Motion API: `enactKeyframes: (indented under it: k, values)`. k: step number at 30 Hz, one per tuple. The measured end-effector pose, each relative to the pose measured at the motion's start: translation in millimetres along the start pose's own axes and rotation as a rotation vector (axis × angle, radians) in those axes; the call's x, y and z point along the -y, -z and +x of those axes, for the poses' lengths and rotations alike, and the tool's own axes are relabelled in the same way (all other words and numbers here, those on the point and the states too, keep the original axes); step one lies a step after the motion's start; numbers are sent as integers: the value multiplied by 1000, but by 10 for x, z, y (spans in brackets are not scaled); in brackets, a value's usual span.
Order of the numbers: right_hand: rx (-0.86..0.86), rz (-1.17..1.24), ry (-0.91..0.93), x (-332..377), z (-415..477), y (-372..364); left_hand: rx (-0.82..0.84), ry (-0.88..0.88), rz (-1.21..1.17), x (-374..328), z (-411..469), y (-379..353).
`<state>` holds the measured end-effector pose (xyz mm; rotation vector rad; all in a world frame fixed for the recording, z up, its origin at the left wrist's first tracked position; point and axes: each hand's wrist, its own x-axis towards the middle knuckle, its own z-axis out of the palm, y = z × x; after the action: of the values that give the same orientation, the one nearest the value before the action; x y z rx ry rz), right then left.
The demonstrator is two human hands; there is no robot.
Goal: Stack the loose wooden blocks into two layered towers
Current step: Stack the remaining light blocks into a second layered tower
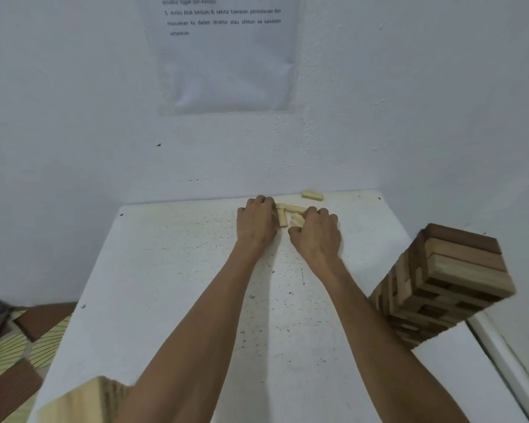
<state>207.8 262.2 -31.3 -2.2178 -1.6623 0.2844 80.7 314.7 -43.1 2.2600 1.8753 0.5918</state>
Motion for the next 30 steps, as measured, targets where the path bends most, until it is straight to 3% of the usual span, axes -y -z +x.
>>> enactKeyframes:
  k: [7, 15, 21, 30]
  values:
    - [-23, 57, 18, -88, -302, 171, -57, 66, -45, -8, -328, 147]
    - [-40, 147, 174, -109, -1076, 428, -202, 105, -210, -66, -1229, 480]
    - [136, 138, 278, -304, -1865, 449, -196, 115, -260, -58, -2200, 547]
    - [237, 127, 545, -497, -2585, 333, -82, 71, -184, 92, -2945, 650]
